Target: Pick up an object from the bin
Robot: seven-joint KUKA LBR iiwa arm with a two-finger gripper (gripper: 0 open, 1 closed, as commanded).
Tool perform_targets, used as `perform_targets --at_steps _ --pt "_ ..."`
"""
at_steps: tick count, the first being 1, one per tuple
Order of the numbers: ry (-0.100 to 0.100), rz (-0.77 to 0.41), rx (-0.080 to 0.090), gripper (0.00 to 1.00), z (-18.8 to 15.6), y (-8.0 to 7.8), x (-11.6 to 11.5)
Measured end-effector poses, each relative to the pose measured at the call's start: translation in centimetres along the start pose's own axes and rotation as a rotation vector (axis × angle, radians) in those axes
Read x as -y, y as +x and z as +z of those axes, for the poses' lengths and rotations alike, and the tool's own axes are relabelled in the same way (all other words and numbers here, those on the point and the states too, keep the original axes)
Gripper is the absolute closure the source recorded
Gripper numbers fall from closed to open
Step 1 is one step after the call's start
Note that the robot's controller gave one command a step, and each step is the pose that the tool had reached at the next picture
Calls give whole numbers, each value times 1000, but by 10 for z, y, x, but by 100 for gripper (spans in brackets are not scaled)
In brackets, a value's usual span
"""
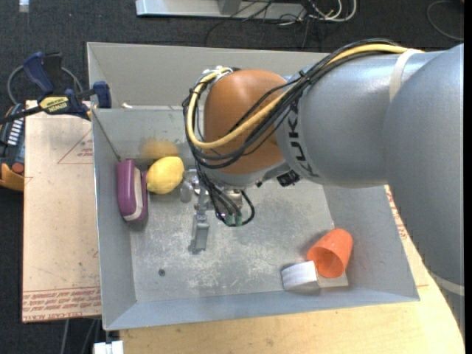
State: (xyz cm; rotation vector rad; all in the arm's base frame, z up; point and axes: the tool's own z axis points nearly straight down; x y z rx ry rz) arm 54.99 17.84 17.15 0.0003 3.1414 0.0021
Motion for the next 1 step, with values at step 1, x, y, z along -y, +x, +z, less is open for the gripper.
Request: perform_targets --at_steps 1 --pt "-1 -359 5 0 80 -68 -60"
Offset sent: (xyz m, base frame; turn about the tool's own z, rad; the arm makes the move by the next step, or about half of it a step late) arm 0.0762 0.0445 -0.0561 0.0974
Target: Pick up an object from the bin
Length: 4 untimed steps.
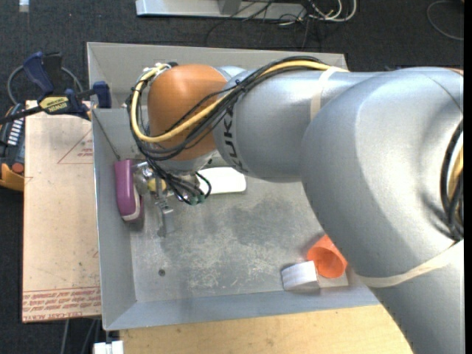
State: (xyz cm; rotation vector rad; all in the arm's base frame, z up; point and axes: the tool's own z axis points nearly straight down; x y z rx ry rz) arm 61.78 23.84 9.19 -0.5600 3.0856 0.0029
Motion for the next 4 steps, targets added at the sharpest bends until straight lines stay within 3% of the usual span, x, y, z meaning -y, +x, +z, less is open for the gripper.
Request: perform_targets --at_steps 1,2,3,4 --pt "-2 -35 -7 0 -5 11 3" --pt "0 213 5 0 -9 -5 57" --pt "-4 -156 -6 0 23 -3 51" --pt "0 284 8 100 21 23 132"
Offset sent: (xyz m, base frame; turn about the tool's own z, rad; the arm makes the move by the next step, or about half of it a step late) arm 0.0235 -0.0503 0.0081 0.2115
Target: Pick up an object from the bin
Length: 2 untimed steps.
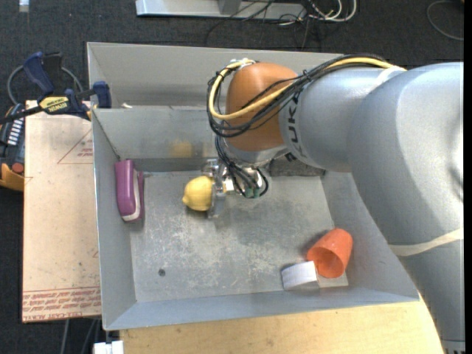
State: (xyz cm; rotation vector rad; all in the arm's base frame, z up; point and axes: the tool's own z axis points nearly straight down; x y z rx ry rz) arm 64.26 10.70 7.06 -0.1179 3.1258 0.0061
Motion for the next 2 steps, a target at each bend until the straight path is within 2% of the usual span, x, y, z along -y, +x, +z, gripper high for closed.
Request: perform_targets --at_steps 2 --pt "-1 0 0 100 -3 0 -1"
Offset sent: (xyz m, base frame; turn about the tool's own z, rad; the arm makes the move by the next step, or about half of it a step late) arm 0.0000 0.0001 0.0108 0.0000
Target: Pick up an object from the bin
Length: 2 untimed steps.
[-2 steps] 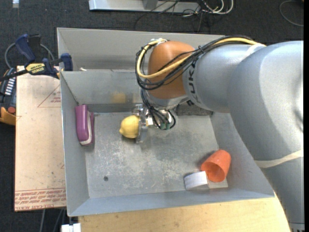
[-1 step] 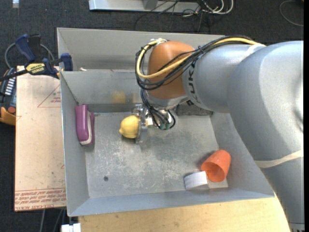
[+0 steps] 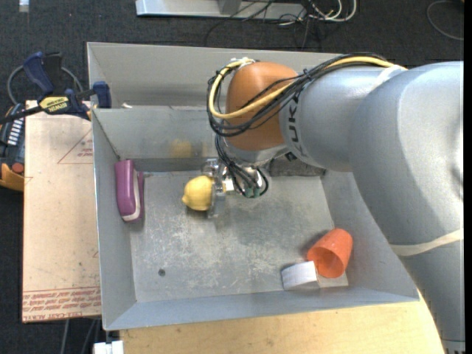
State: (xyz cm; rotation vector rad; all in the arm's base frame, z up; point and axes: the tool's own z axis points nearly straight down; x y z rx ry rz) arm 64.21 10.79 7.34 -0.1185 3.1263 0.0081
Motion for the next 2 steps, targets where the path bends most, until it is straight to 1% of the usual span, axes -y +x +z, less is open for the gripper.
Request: perform_targets --at_steps 1,2 --pt "1 0 -10 100 -16 3 0" --pt "1 0 -7 100 -41 1 0"
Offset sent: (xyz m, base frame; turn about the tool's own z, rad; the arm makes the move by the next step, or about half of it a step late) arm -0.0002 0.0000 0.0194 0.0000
